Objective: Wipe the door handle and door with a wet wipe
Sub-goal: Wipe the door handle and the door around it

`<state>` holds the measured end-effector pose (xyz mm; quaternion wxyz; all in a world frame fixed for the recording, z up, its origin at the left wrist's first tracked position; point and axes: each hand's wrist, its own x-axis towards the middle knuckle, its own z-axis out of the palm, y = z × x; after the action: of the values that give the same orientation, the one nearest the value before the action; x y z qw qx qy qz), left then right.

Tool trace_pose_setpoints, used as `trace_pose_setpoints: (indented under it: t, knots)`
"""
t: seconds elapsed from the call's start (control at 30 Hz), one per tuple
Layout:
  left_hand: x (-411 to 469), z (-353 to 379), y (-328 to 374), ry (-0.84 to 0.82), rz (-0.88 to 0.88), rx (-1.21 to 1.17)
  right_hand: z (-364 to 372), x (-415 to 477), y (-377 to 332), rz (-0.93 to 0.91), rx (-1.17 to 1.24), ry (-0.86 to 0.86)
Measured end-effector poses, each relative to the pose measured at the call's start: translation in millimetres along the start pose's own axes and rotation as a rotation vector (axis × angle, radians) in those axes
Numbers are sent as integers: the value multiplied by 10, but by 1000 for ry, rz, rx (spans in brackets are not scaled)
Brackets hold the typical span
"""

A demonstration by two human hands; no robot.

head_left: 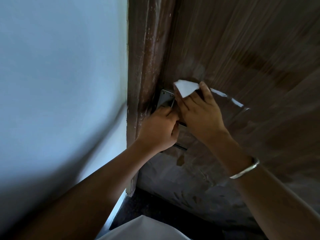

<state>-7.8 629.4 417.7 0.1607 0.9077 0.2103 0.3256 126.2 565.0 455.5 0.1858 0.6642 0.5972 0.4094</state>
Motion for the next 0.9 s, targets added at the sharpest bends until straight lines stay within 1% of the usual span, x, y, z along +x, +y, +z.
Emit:
trace_pose_setpoints:
  t: [0.13, 0.2, 0.27, 0.33, 0.37, 0.4, 0.5, 0.57, 0.6, 0.67, 0.77, 0.83, 0.9]
  knots:
    - [-29, -39, -58, 7, -19, -28, -25, -6, 91, 145, 37, 11]
    - [4, -40, -30, 10, -38, -28, -67, 179, 1, 158, 35, 16]
    - [26, -55, -28, 14, -52, -34, -113, 359, -137, 74, 28, 26]
    - [21, -83, -78, 30, -66, -61, -127, 391, -179, -54, 36, -15]
    - [12, -93, -111, 44, -79, -76, -118, 346, -150, -96, 54, -36]
    - [2, -106, -138, 57, -95, -90, -104, 280, -103, -101, 68, -30]
    - [13, -109, -130, 82, -86, -114, -63, 115, 25, 38, 47, 44]
    - [57, -80, -64, 65, -62, -125, -62, 152, 23, 129, 26, 70]
    - [77, -67, -39, 55, -65, -122, -70, 208, -13, 141, 30, 99]
    - [102, -51, -17, 62, -79, -103, -93, 309, -98, 90, 57, 129]
    - [107, -77, -41, 79, -71, -94, -45, 193, -127, 25, 91, 64]
    - [112, -96, -36, 102, -48, -97, 36, -19, -83, 83, 103, 72]
    - [153, -84, 18, 117, -29, -104, 116, -158, -34, 210, 107, 83]
